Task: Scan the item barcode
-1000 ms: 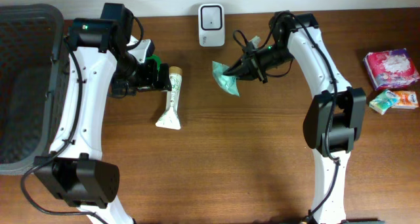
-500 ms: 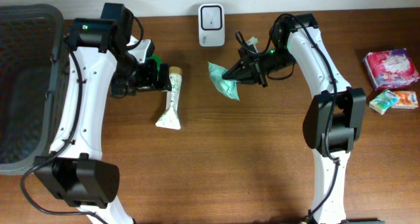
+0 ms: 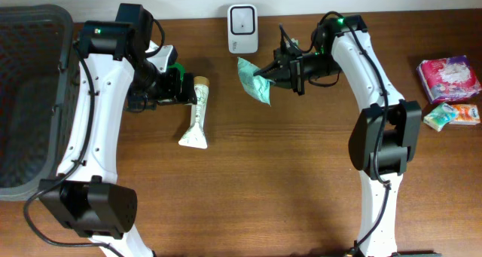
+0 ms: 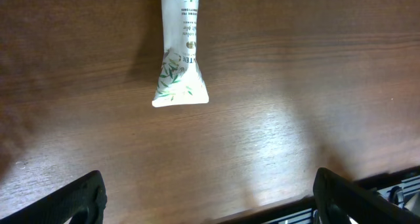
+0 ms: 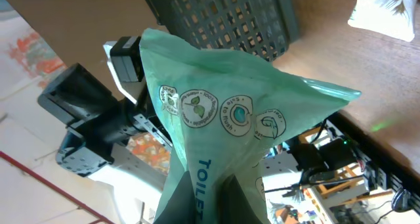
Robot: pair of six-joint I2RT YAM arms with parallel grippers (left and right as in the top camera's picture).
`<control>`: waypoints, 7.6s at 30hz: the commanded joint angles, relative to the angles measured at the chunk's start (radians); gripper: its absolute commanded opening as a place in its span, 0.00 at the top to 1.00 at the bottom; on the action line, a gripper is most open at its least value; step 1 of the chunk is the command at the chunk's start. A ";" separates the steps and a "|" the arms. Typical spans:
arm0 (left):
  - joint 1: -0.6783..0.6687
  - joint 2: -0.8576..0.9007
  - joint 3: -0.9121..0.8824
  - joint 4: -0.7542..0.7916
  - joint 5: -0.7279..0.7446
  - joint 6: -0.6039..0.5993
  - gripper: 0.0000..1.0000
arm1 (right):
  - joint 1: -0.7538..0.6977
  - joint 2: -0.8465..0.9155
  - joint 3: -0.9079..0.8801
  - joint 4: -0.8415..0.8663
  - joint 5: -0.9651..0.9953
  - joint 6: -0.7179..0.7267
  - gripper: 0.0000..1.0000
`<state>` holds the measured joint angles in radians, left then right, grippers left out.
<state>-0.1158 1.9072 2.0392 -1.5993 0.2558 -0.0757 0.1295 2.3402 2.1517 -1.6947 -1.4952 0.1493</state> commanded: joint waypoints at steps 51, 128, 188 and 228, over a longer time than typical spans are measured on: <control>0.000 -0.015 0.002 0.001 0.010 0.001 0.01 | 0.239 0.067 0.008 1.383 1.603 0.037 0.96; 0.000 -0.015 0.002 0.001 0.010 0.001 0.01 | 0.071 -0.243 -0.098 0.657 1.460 0.199 0.01; -0.218 0.010 -0.692 0.918 -0.438 -0.267 0.40 | -0.287 -0.243 -0.098 0.491 1.650 0.198 0.01; -0.187 -0.333 -0.478 0.787 -0.258 -0.468 0.00 | -0.287 -0.243 -0.098 0.491 1.650 0.198 0.01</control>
<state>-0.4084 1.6669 1.5497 -0.7406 0.0708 -0.5579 -0.1547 2.0884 2.0457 -1.2034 0.1352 0.3550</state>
